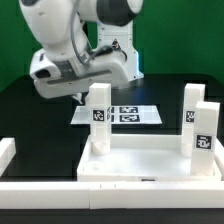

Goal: Assemble desk

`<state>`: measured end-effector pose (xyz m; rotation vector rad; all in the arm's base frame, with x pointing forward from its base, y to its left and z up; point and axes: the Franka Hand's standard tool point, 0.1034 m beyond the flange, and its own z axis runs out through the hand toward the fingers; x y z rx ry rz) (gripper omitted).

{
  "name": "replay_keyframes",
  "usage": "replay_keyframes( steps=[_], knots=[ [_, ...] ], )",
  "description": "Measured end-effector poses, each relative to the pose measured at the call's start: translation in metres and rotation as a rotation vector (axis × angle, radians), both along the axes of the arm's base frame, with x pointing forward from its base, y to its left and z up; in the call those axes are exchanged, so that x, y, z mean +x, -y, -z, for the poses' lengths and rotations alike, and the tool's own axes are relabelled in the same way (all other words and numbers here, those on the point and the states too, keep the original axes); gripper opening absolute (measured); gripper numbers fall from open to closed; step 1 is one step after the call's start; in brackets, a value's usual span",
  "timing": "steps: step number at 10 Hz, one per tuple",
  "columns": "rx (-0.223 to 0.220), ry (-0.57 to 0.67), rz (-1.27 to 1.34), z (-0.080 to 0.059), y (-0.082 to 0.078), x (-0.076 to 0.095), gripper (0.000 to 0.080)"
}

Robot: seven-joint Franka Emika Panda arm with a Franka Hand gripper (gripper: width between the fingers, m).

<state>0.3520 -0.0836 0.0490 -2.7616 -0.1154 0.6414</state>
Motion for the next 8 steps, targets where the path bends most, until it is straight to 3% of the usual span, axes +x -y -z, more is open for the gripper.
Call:
replay_keyframes(
  steps=[1, 3, 5, 6, 7, 8],
  knots=[
    [0.05, 0.069, -0.096, -0.005, 0.002, 0.005, 0.0284],
    [0.065, 0.092, -0.141, -0.004, 0.002, -0.006, 0.0284],
    [0.089, 0.156, -0.284, 0.0, 0.009, 0.003, 0.0284],
    [0.121, 0.209, -0.426, -0.011, 0.013, 0.018, 0.0284],
    [0.133, 0.269, -0.539, -0.028, 0.009, 0.035, 0.0284],
    [0.175, 0.378, -0.732, -0.039, 0.001, 0.046, 0.0284]
  ],
)
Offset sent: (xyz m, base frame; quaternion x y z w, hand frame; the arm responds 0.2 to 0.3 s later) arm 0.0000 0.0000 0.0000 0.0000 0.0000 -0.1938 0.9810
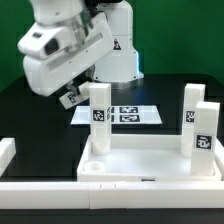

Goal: Assemble desk

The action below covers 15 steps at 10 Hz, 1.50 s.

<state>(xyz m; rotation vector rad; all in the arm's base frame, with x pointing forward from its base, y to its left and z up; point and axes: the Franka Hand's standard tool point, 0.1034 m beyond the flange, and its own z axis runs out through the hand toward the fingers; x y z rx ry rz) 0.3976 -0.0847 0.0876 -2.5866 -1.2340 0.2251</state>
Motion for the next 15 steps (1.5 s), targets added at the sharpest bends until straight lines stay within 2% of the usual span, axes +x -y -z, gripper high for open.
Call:
replay_keyframes(
  steps=[1, 4, 6, 7, 8, 11, 12, 13, 14, 15],
  knots=[
    [0.008, -0.029, 0.021, 0.002, -0.006, -0.011, 0.0284],
    [0.061, 0.006, -0.175, 0.004, -0.001, -0.012, 0.0284],
    [0.117, 0.161, -0.54, -0.006, 0.014, 0.001, 0.0284],
    [0.128, 0.251, -0.73, -0.011, 0.02, 0.005, 0.0284],
    [0.126, 0.241, -0.723, -0.009, 0.02, 0.0, 0.0284],
    [0.155, 0.259, -0.901, -0.008, 0.024, -0.001, 0.0284],
    [0.182, 0.282, -1.037, -0.009, 0.028, -0.002, 0.0284],
    [0.223, 0.328, -1.218, -0.01, 0.041, -0.004, 0.0284],
    [0.282, 0.372, -1.429, -0.013, 0.052, -0.004, 0.0284],
    [0.301, 0.368, -1.488, -0.006, 0.061, -0.011, 0.0284]
  ],
)
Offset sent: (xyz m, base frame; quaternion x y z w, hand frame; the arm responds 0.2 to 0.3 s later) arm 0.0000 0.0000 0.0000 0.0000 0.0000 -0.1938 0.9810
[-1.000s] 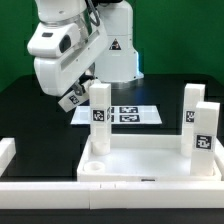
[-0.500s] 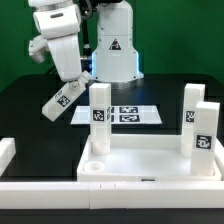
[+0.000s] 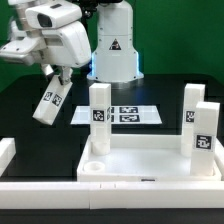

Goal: Assemble desk

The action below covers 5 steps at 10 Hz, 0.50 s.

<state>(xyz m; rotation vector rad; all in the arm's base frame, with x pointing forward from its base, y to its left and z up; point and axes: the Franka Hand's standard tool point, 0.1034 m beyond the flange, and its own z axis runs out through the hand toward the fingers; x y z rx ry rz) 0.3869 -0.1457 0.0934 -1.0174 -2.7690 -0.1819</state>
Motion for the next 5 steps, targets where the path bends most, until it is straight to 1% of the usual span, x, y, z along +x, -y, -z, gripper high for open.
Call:
replay_keyframes(
  steps=[1, 2, 4, 5],
  knots=[
    [-0.061, -0.05, 0.04, 0.007, 0.003, -0.005, 0.0284],
    [-0.051, -0.035, -0.066, 0.005, 0.004, -0.004, 0.0284],
    [-0.048, -0.031, -0.172, 0.006, 0.011, -0.008, 0.0284],
    [-0.014, -0.037, -0.295, 0.011, 0.017, -0.012, 0.0284]
  ],
)
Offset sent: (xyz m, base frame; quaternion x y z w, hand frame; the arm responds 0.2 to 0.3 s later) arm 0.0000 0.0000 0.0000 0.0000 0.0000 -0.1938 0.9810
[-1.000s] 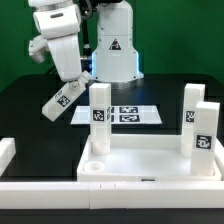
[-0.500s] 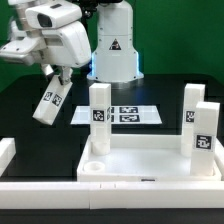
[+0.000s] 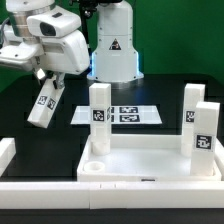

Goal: Assemble desk

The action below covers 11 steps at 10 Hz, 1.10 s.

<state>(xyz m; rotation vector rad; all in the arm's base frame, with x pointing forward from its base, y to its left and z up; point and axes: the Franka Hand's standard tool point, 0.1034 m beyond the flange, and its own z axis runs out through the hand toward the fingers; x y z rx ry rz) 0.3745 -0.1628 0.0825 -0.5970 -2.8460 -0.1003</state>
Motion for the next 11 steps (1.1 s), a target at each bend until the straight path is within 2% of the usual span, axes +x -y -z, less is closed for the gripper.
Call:
replay_keyframes(
  steps=[1, 3, 5, 6, 7, 8, 9, 10, 11],
  knots=[
    [0.022, -0.025, -0.063, 0.004, 0.005, -0.001, 0.0284],
    [0.007, -0.053, -0.152, 0.013, 0.014, -0.001, 0.0284],
    [-0.025, -0.1, -0.215, 0.026, 0.015, -0.003, 0.0284],
    [-0.076, -0.115, -0.19, 0.03, 0.012, -0.002, 0.0284],
    [-0.076, -0.115, -0.183, 0.029, 0.015, -0.003, 0.0365],
    [-0.084, -0.119, -0.174, 0.028, 0.018, -0.005, 0.0365],
    [-0.091, -0.122, -0.165, 0.028, 0.02, -0.005, 0.0502],
    [-0.098, -0.125, -0.163, 0.028, 0.021, -0.006, 0.0601],
    [-0.107, -0.116, -0.138, 0.025, 0.025, -0.004, 0.0601]
  ],
)
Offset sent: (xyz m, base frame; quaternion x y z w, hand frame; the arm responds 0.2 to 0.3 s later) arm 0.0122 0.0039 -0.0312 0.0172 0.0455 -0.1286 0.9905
